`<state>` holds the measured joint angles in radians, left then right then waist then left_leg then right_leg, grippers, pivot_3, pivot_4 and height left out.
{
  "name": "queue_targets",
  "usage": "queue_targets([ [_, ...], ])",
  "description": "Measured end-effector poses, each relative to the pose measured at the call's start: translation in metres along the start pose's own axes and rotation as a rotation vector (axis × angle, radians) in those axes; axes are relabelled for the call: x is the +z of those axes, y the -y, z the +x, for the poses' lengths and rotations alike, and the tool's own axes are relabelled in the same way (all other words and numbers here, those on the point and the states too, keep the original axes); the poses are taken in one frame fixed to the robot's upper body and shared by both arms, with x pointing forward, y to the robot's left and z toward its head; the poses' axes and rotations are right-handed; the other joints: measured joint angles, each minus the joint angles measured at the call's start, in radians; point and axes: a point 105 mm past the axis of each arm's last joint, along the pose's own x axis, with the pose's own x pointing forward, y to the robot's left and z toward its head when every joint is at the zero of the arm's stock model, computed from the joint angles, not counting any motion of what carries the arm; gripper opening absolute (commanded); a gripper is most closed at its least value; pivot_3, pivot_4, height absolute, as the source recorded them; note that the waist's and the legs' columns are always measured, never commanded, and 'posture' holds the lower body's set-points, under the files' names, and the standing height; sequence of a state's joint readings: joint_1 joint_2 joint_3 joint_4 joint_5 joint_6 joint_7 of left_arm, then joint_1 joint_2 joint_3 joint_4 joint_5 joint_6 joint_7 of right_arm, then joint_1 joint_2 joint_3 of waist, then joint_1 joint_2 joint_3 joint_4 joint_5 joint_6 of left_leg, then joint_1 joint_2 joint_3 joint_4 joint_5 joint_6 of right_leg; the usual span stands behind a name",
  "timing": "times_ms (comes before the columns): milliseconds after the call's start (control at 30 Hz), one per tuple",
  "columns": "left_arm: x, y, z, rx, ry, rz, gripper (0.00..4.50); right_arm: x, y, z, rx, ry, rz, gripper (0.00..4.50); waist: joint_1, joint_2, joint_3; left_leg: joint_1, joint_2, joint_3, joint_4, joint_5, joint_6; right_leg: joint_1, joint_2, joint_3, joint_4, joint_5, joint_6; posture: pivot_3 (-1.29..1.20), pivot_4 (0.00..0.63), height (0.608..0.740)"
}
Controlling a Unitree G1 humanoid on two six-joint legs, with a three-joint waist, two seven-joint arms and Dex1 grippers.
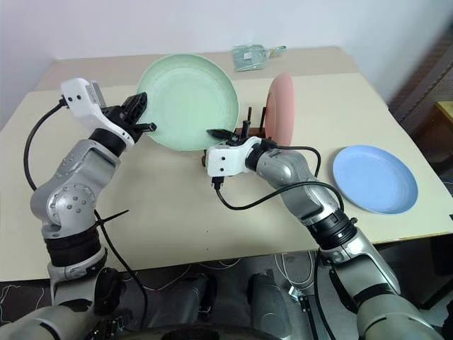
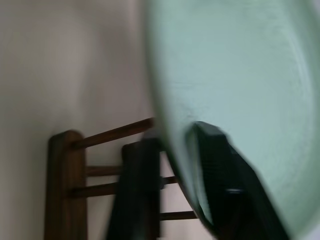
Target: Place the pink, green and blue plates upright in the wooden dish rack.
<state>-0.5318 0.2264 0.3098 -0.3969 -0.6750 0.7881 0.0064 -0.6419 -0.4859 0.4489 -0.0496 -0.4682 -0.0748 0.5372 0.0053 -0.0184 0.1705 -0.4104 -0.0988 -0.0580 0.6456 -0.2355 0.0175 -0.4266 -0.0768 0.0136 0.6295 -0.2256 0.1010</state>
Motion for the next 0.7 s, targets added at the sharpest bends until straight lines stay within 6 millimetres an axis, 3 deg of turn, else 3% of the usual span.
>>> queue_targets([
  [167,0.004,-0.001,-0.001,0.0,0.04,-0.054,3.51,0.002,0.003,0.0,-0.027,0.008,-0.036,0.13,0.004,0.0,0.0,0.0,0.0,0.0,0.0,0.0,0.0,0.0,0.0,0.0,0.0,0.0,0.0,0.0,0.15,0.74],
  [267,0.02,-0.024,-0.003,0.094,0.117,-0.039,3.51,0.0,0.006,-0.003,-0.058,0.0,-0.037,0.13,0.004,0.0,0.0,0.0,0.0,0.0,0.0,0.0,-0.001,0.0,0.0,0.0,0.0,0.0,0.0,0.0,0.15,0.74],
  [367,0.04,-0.062,-0.013,0.234,0.17,0.18,3.51,-0.002,0.015,-0.013,-0.138,-0.007,0.013,0.13,0.0,0.0,0.0,0.0,0.0,0.0,-0.002,0.001,-0.001,-0.001,0.001,0.001,0.0,0.0,0.0,0.0,0.15,0.74],
  [433,0.044,-0.083,-0.022,0.303,0.181,0.312,3.51,-0.002,0.024,-0.023,-0.23,0.002,0.127,0.13,0.002,0.0,0.0,0.0,0.0,0.0,-0.003,0.001,-0.001,-0.001,0.001,0.001,0.0,0.0,0.0,0.0,0.15,0.74],
  [500,0.033,-0.092,-0.028,0.313,0.153,0.375,3.51,0.003,0.035,-0.032,-0.309,0.035,0.255,0.13,0.006,0.0,0.0,0.0,0.0,0.0,-0.002,0.0,-0.001,-0.001,0.001,0.001,0.0,0.0,0.0,0.0,0.15,0.74],
  [567,0.005,-0.093,-0.033,0.263,0.067,0.444,3.51,0.016,0.046,-0.042,-0.385,0.119,0.449,0.13,0.009,0.001,0.0,0.0,0.0,-0.001,-0.002,-0.002,0.002,0.0,0.0,0.001,-0.001,0.0,0.0,0.0,0.15,0.74],
  [700,-0.042,-0.067,-0.037,0.074,-0.051,0.516,3.51,0.023,0.046,-0.055,-0.425,0.199,0.769,0.13,0.007,0.001,0.0,0.0,0.0,-0.001,-0.002,-0.006,0.004,0.0,-0.001,0.001,-0.001,0.0,-0.001,0.0,0.15,0.74],
])
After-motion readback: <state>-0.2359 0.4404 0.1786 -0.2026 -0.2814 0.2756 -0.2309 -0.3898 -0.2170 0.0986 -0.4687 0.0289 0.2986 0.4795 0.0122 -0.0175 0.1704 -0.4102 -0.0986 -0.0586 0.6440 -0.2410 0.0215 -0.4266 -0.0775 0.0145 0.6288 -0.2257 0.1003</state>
